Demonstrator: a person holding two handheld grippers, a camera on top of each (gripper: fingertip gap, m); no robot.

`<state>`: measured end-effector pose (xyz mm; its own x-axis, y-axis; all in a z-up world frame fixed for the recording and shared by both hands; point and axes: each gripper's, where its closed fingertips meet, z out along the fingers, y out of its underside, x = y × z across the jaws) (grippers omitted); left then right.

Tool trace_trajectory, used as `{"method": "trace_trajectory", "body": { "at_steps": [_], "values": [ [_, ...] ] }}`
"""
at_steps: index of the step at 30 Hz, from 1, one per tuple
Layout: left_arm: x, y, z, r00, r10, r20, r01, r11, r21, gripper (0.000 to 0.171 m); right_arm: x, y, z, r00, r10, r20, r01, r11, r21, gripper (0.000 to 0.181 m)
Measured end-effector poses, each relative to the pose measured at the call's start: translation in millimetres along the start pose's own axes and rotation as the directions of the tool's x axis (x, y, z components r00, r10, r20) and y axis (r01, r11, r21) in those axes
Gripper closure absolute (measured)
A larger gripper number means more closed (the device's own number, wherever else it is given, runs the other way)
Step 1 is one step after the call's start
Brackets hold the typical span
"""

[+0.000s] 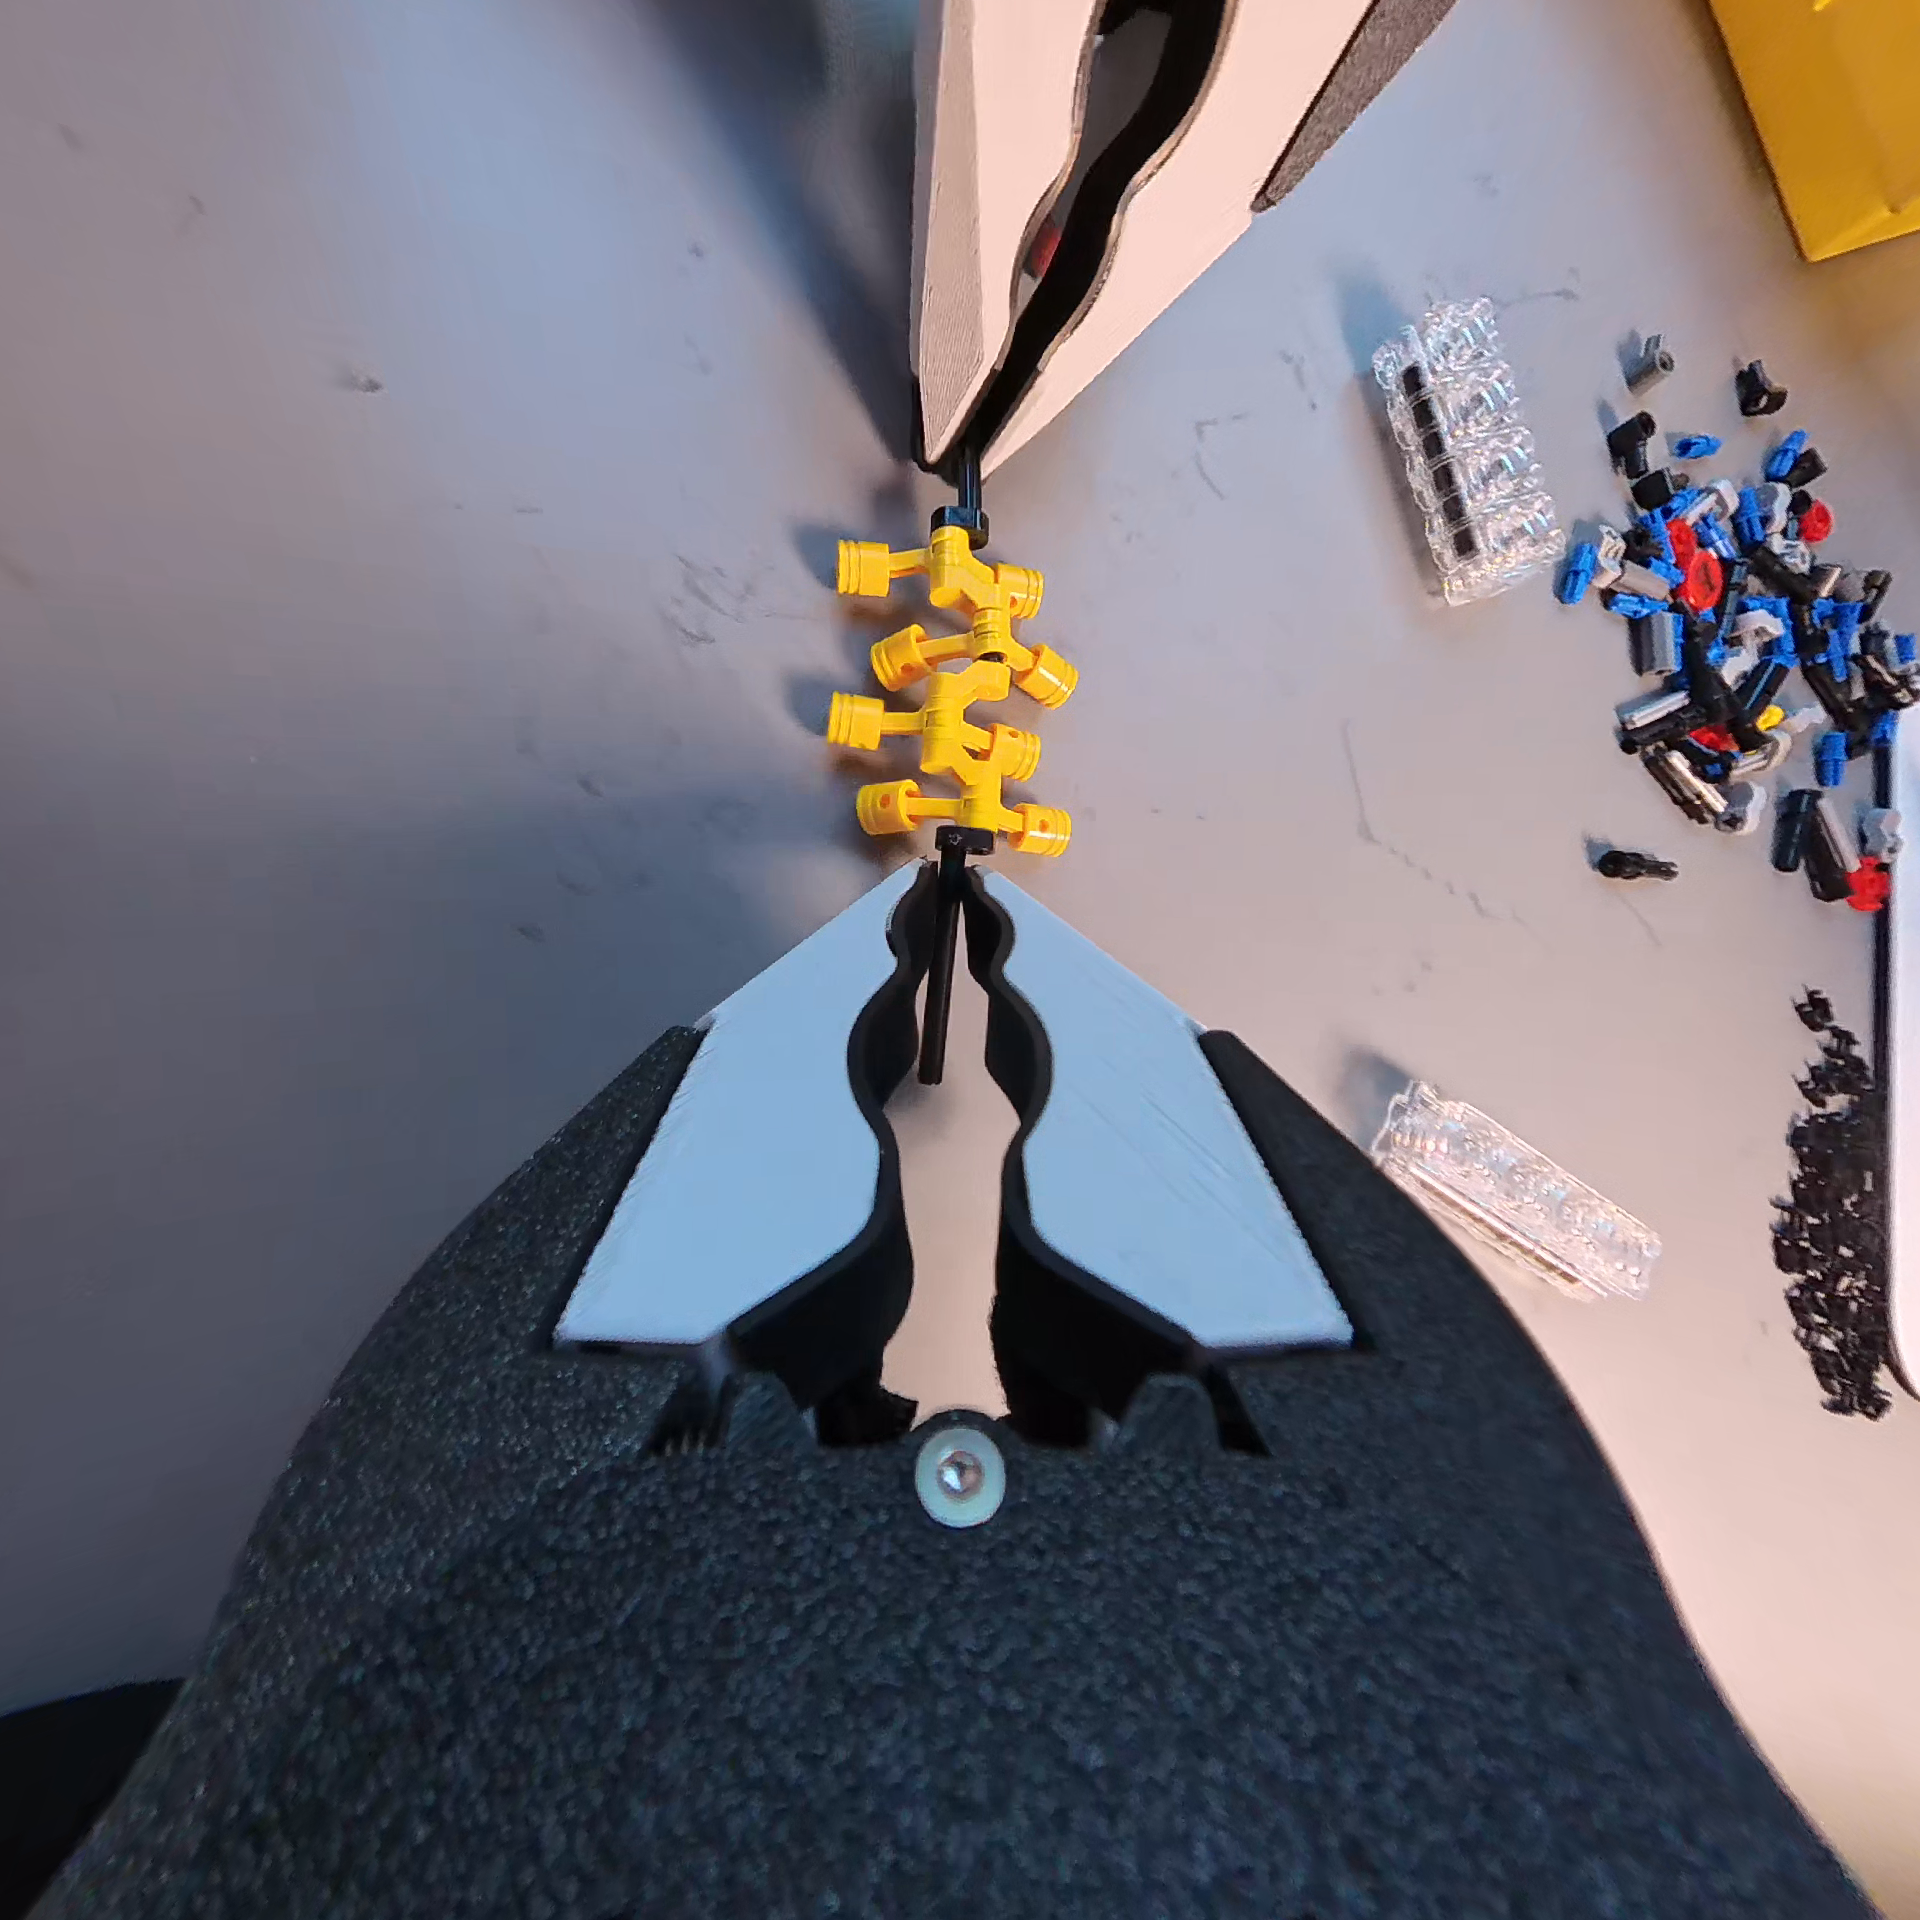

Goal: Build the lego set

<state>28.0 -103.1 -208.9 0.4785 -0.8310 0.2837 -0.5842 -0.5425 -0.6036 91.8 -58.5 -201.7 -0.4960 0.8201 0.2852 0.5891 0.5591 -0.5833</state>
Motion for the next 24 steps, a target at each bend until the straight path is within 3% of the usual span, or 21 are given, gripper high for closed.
{"method": "trace_trajectory", "body": {
  "at_steps": [11, 16, 24],
  "values": [
    [8.8, 1.5, -0.8, 0.958, -0.183, -0.222, 0.157, 0.979, -0.132, 0.170, -1.9, 1.7, 3.2, 0.995, -0.090, -0.033, 0.088, 0.995, -0.054, 0.177],
    [9.5, 1.1, -1.0, 0.945, -0.211, -0.250, 0.171, 0.970, -0.171, 0.169, -3.8, 3.8, 4.5, 0.996, -0.080, -0.030, 0.078, 0.995, -0.070, 0.178],
    [8.2, -3.9, 2.5, 0.942, -0.234, -0.242, 0.203, 0.968, -0.144, 0.169, -4.9, 4.7, 3.3, 0.995, -0.097, -0.025, 0.094, 0.991, -0.100, 0.178]
  ]
}}
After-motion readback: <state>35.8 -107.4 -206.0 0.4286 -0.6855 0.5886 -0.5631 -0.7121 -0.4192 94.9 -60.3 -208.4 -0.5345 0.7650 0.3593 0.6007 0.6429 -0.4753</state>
